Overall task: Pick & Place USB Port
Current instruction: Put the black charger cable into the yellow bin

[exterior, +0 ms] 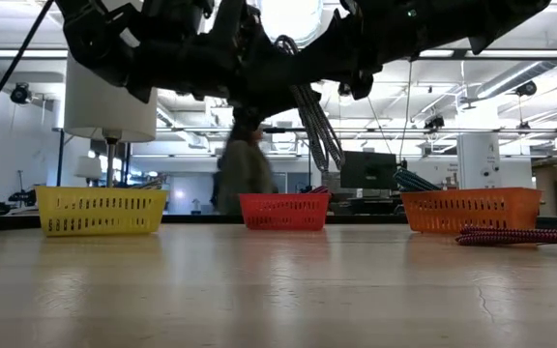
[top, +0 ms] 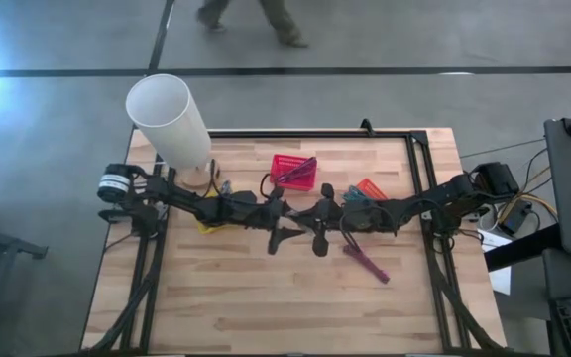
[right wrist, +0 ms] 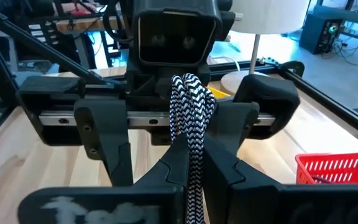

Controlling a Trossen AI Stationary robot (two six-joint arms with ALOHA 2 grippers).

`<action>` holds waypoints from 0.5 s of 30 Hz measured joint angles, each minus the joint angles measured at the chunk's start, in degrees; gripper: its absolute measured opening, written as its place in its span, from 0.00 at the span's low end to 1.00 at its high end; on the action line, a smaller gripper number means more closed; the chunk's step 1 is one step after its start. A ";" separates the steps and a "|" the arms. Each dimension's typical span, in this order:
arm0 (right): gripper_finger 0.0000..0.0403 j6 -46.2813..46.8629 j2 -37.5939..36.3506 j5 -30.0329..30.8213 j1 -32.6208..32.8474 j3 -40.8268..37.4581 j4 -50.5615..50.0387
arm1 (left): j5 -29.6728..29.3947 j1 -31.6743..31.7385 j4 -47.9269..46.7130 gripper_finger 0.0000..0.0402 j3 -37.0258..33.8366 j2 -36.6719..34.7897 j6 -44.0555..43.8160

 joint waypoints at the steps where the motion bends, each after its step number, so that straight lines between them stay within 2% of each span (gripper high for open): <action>1: 0.05 -0.01 0.00 0.00 0.00 0.00 0.00 | -0.20 0.00 0.01 0.53 0.17 0.03 0.26; 6: 0.05 0.06 0.00 0.00 0.00 0.00 0.35 | -1.13 0.00 -0.05 0.43 0.24 0.03 1.07; 15: 0.10 -0.22 -0.02 0.03 0.00 0.02 0.60 | -2.55 0.02 -0.53 0.11 0.21 0.03 1.20</action>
